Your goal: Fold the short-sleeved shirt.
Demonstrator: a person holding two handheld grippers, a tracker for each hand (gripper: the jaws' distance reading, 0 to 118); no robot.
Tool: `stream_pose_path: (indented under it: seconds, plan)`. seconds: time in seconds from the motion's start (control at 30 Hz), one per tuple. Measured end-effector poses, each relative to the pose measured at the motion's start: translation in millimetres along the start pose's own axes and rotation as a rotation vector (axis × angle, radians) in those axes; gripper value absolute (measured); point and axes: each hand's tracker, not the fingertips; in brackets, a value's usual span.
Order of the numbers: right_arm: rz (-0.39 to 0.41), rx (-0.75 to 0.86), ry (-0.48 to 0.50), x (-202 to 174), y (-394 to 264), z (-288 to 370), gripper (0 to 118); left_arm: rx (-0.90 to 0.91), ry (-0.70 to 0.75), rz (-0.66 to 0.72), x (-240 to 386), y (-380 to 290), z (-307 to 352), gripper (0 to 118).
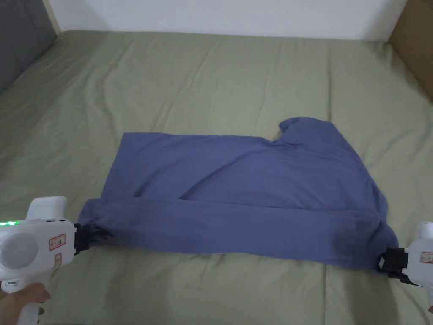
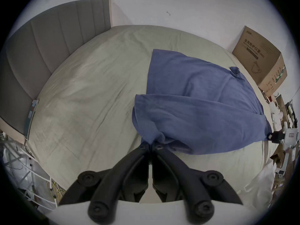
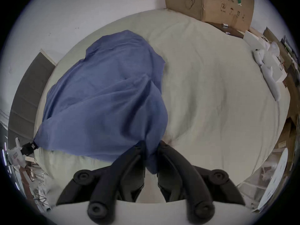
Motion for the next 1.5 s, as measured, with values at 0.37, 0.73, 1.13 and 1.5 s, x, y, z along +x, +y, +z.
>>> stream_pose_path:
  seconds: [0.37,0.73,1.13,1.5]
  plan:
    - [0.007,0.056,0.031,8.3,8.7,38.4,10,0.048,-0.014,0.006,-11.2,4.7,35.0,2]
    - [0.034,0.050,0.027,24.3,-21.1,66.2,10,0.005,-0.001,-0.096,-8.9,-22.6,57.2,2]
    - [0.008,-0.065,0.006,49.8,-71.7,43.2,11,-0.125,0.062,-0.155,-10.1,-67.7,35.5,2]
    - [0.103,0.064,-0.039,31.9,-23.9,70.1,79,0.047,-0.007,-0.024,-8.4,-16.2,88.7,84]
